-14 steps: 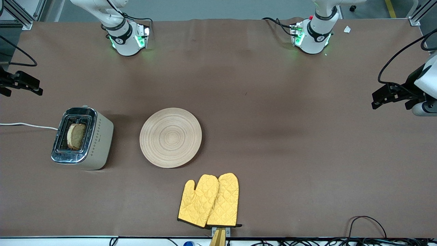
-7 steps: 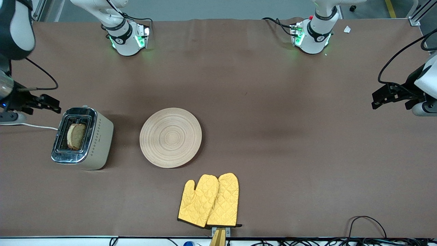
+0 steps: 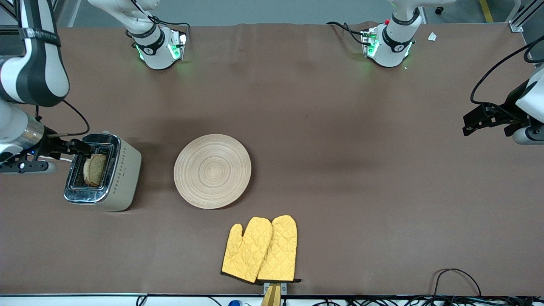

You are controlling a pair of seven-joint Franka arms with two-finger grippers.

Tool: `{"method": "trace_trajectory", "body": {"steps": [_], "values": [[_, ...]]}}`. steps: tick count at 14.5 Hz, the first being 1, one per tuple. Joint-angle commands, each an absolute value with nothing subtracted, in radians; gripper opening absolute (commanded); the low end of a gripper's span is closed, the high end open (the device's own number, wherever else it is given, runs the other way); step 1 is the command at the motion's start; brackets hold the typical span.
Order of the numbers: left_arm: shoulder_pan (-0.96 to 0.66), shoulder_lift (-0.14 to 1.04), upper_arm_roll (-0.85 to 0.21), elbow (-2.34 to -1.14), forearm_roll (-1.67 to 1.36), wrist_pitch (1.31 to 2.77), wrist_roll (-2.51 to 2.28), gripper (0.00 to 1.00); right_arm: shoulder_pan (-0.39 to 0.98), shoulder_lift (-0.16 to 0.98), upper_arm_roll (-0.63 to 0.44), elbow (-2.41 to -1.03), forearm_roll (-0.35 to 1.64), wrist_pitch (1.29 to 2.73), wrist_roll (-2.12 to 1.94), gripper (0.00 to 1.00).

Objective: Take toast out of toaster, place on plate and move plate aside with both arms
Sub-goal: 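Reach the right gripper down to the toast in the toaster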

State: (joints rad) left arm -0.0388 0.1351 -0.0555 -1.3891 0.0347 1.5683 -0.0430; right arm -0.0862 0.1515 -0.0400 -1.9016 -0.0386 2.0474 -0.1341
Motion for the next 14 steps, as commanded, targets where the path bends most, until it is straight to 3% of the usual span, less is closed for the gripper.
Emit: {"method": "trace_trajectory", "body": {"steps": [1, 4, 5, 7, 8, 14], "values": [[-0.035, 0.126, -0.058, -1.388, 0.037, 1.563, -0.041, 1.00, -0.101, 0.156, -0.029, -1.936, -0.020, 2.082, -0.130, 0.99], [-0.035, 0.126, -0.058, -1.388, 0.035, 1.563, -0.043, 1.00, -0.098, 0.178, -0.031, -1.936, 0.015, 2.082, -0.130, 0.89], [-0.032, 0.126, -0.058, -1.390, 0.037, 1.563, -0.040, 1.00, -0.098, 0.182, -0.029, -1.936, 0.021, 2.080, -0.130, 0.68], [-0.032, 0.126, -0.055, -1.388, 0.037, 1.563, -0.035, 1.00, -0.095, 0.187, -0.031, -1.936, 0.028, 2.079, -0.130, 0.12], [-0.034, 0.126, -0.055, -1.388, 0.037, 1.563, -0.037, 1.00, -0.097, 0.196, -0.031, -1.936, 0.029, 2.079, -0.130, 0.02], [-0.032, 0.126, -0.055, -1.388, 0.037, 1.563, -0.038, 1.00, -0.100, 0.190, -0.026, -1.907, 0.029, 2.060, -0.136, 0.00]]}}
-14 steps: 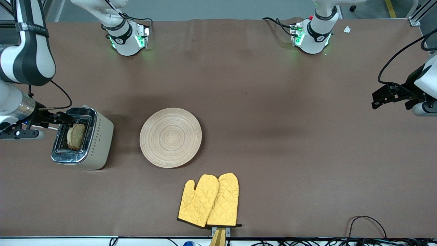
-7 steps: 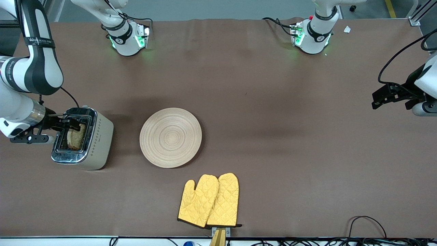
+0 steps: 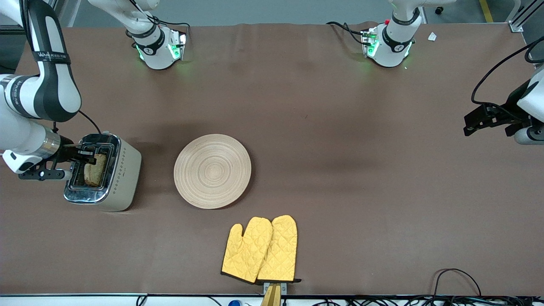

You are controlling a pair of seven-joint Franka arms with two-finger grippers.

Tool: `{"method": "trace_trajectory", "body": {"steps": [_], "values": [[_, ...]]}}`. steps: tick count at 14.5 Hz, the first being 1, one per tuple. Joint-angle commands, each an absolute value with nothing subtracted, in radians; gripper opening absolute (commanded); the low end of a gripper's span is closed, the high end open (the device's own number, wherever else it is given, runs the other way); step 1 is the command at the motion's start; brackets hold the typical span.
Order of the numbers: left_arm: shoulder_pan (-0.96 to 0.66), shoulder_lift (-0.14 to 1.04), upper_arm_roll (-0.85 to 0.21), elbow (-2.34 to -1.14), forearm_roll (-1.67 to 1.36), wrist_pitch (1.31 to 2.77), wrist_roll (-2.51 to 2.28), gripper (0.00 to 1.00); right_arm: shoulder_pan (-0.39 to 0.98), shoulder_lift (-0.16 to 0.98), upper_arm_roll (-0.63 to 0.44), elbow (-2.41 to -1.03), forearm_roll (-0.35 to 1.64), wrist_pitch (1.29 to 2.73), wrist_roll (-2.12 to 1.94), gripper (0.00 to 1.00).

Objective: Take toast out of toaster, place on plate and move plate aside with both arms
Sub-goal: 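Reach the right gripper down to the toast in the toaster, then grasp the toast with the right gripper and lift it out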

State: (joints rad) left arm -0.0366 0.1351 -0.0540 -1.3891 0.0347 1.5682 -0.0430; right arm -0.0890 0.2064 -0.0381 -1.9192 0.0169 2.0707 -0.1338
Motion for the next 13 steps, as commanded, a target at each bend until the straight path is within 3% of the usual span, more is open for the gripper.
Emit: {"method": "trace_trajectory", "body": {"steps": [1, 7, 10, 13], "values": [[-0.032, 0.126, -0.055, -1.388, 0.037, 1.565, -0.038, 1.00, -0.097, 0.180, -0.026, -1.882, 0.029, 2.030, -0.140, 0.00], [-0.032, 0.126, -0.055, -1.388, 0.035, 1.563, -0.037, 1.00, -0.066, 0.124, -0.021, -1.793, 0.048, 1.896, -0.135, 0.00], [-0.032, 0.126, -0.055, -1.388, 0.035, 1.563, -0.035, 1.00, 0.013, 0.106, -0.021, -1.744, 0.066, 1.807, -0.077, 0.00], [-0.032, 0.126, -0.055, -1.388, 0.035, 1.565, -0.035, 1.00, 0.132, 0.098, -0.023, -1.727, 0.067, 1.808, 0.058, 0.00]]}}
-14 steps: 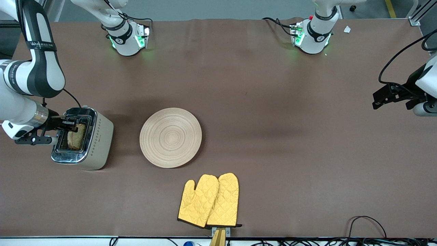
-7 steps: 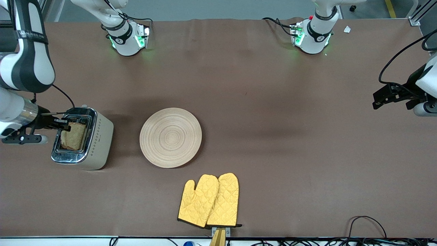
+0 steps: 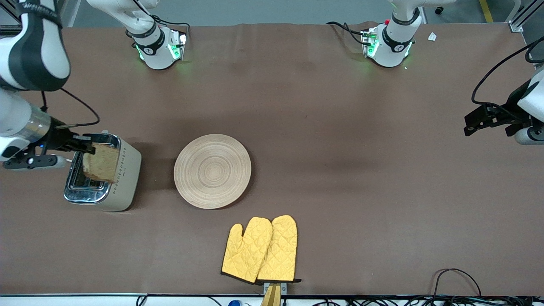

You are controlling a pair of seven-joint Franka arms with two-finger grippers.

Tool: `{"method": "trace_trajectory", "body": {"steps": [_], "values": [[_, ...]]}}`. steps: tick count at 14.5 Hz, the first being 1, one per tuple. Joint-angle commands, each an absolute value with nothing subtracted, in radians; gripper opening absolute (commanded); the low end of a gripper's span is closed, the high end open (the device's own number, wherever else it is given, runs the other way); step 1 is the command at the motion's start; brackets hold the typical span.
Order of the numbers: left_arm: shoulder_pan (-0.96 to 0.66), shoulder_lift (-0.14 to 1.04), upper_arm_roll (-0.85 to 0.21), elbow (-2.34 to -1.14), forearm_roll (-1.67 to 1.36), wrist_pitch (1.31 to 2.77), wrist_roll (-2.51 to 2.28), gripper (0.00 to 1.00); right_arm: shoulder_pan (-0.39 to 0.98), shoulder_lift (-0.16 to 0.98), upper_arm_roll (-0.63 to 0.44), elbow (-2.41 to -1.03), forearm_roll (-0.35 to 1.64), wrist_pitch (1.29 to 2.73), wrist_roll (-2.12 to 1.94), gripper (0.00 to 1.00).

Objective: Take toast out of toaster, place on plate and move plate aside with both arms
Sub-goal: 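Carry the toast with the right gripper over the wooden plate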

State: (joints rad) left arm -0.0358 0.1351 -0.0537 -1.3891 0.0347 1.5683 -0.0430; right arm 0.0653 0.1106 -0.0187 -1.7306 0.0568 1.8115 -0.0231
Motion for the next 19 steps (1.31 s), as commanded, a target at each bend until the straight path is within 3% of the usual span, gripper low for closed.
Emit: {"method": "trace_trajectory", "body": {"steps": [1, 6, 11, 14, 19], "values": [[-0.032, 0.126, -0.055, -1.388, 0.035, 1.565, -0.035, 1.00, 0.171, 0.103, -0.023, -1.729, 0.069, 1.830, 0.101, 0.00], [-0.032, 0.126, -0.055, -1.388, 0.034, 1.565, -0.035, 1.00, 0.331, 0.191, -0.023, -1.770, 0.077, 1.997, 0.239, 0.00], [-0.032, 0.126, -0.055, -1.388, 0.034, 1.565, -0.035, 1.00, 0.414, 0.294, -0.023, -1.910, 0.227, 2.323, 0.276, 0.00], [-0.032, 0.126, -0.055, -1.388, 0.034, 1.565, -0.034, 1.00, 0.486, 0.345, -0.023, -1.908, 0.230, 2.396, 0.400, 0.00], [-0.035, 0.127, -0.055, -1.388, 0.035, 1.565, -0.040, 1.00, 0.443, 0.368, -0.026, -1.925, 0.229, 2.387, 0.356, 0.00]]}}
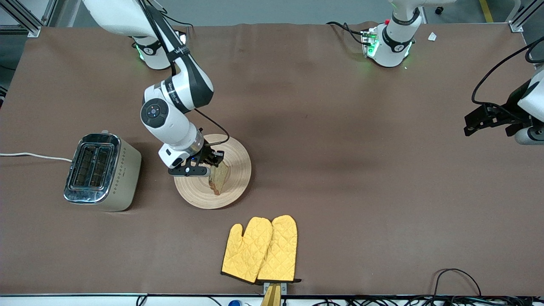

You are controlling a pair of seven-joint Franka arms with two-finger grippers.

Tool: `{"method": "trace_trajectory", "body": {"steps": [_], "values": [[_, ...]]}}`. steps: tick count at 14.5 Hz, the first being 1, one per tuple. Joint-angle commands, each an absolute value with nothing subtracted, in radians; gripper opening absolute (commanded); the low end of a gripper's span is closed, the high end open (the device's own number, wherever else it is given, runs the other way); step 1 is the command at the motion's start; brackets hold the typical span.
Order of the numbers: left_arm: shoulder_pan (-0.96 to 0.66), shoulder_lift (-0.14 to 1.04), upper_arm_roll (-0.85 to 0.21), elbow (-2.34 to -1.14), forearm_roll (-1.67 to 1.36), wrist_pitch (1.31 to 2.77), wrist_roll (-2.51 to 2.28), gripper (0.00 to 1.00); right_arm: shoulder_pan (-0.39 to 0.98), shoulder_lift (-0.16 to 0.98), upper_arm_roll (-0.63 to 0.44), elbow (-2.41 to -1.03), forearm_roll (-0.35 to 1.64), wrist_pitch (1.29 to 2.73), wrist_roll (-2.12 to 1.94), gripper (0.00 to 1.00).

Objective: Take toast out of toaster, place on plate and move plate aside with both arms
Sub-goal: 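Carry the toast with the right gripper over the wooden plate, then lower the toast onto the plate and open the right gripper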

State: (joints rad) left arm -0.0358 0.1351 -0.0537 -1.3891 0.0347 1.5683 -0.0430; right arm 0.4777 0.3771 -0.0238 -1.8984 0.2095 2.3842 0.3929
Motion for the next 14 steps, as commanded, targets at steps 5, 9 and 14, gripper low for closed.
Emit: {"method": "trace_trajectory", "body": {"steps": [5, 9, 14], "values": [[-0.035, 0.126, -0.055, -1.388, 0.034, 1.563, -0.043, 1.00, 0.413, 0.367, -0.029, -1.971, 0.229, 2.398, 0.308, 0.00], [-0.032, 0.127, -0.055, -1.388, 0.034, 1.563, -0.041, 1.00, 0.400, 0.359, -0.031, -2.017, 0.226, 2.396, 0.307, 0.00], [-0.034, 0.129, -0.055, -1.388, 0.032, 1.563, -0.043, 1.00, 0.370, 0.356, -0.034, -2.057, 0.221, 2.396, 0.266, 0.00]]}}
